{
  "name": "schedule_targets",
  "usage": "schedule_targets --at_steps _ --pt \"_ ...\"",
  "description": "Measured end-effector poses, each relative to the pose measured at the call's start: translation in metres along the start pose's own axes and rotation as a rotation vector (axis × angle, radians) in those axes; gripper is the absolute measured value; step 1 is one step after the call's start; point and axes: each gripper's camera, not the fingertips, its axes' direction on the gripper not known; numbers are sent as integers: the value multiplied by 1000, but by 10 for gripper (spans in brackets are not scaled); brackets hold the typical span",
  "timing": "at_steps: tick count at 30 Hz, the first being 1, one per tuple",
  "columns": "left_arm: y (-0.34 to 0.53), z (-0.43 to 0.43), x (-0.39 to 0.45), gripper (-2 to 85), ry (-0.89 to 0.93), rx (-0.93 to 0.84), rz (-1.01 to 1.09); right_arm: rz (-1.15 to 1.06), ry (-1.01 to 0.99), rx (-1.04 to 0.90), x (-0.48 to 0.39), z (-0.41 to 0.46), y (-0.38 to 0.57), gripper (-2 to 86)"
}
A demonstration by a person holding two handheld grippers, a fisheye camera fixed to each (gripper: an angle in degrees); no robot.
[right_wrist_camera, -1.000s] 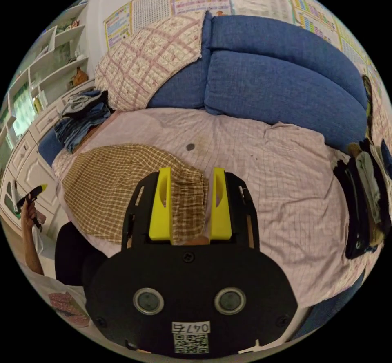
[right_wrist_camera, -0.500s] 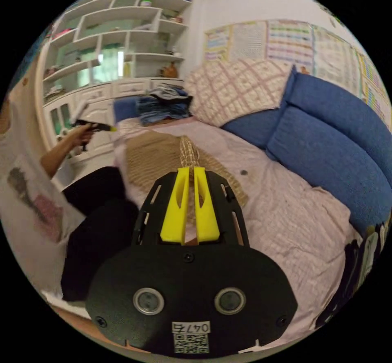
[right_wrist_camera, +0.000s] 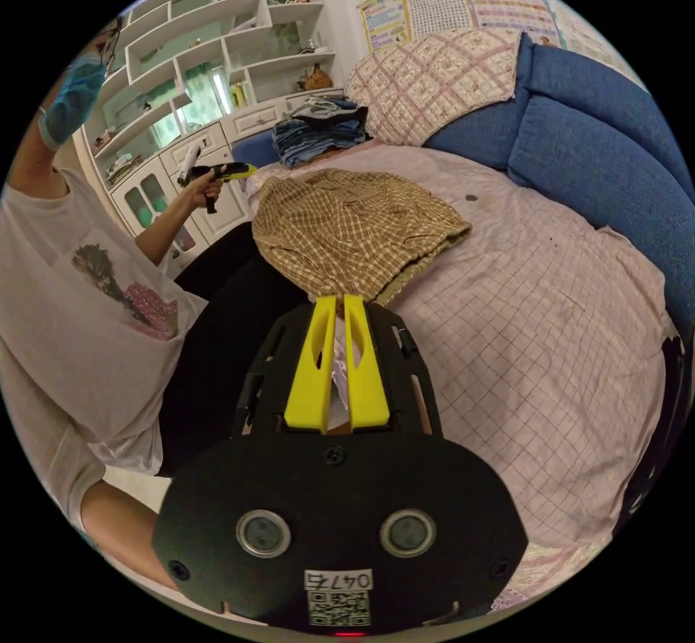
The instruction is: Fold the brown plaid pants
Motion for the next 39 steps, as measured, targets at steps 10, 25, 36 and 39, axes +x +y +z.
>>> schedule_targets --at_steps 10,25,36,39 --pt "-78 166 64 87 -81 -319 308 108 93 129 50 -21 -35 67" --pt "-1 232 138 -1 -201 -244 471 356 186 63 174 22 -84 49" --pt "32 217 167 -1 -201 -87 518 246 118 -46 202 44 -92 7" --pt "29 227 181 3 -214 -65 543 190 161 6 188 23 -93 3"
